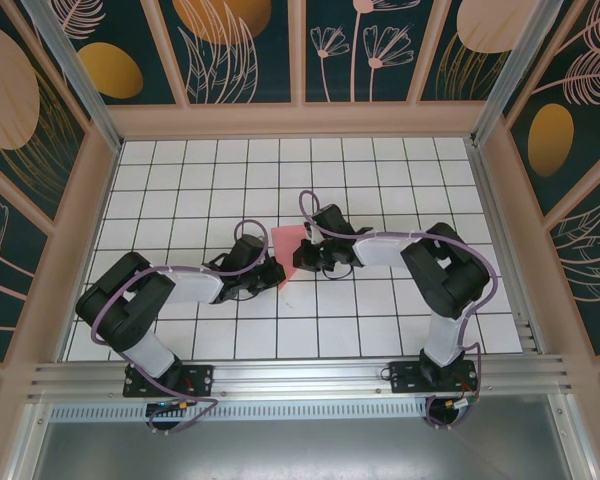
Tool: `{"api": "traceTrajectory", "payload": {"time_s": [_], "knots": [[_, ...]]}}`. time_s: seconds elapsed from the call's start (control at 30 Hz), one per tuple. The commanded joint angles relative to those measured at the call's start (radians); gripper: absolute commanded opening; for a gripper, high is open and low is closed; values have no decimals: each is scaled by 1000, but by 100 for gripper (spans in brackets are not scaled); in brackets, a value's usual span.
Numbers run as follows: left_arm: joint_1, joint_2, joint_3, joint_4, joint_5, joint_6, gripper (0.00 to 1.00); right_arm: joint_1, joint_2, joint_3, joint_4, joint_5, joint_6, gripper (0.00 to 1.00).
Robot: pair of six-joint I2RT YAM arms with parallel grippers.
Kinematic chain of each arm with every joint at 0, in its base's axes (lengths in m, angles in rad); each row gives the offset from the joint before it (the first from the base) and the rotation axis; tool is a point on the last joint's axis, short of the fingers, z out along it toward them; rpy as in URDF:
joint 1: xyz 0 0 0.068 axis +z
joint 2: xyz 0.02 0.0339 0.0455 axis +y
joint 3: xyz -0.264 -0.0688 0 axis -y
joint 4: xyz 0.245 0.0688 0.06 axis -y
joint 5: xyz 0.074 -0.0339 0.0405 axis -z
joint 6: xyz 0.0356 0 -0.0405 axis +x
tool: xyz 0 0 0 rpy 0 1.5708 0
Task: Fold a paper plane with a square sheet of paper (pick it up from the middle)
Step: Third fold the triangle at the center of the table.
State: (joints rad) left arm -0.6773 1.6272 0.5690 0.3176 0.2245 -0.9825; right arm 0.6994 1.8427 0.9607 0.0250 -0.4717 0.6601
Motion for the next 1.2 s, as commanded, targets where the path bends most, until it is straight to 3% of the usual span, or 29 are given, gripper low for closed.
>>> {"api": "traceTrajectory", "payload": {"time_s": [0.0, 0.33, 0.63, 1.17], "knots": [[-7, 11, 0, -29, -11, -2, 8, 11, 34, 31, 28, -53, -26, 6], [-7, -15, -6, -34, -7, -4, 8, 22, 89, 43, 2, -32, -19, 6], [-19, -71, -44, 49, 78, -27, 14, 21, 108, 40, -14, -15, -14, 6], [-22, -17, -77, -61, -30, -23, 9, 22, 97, 43, -20, -15, -20, 6]]}}
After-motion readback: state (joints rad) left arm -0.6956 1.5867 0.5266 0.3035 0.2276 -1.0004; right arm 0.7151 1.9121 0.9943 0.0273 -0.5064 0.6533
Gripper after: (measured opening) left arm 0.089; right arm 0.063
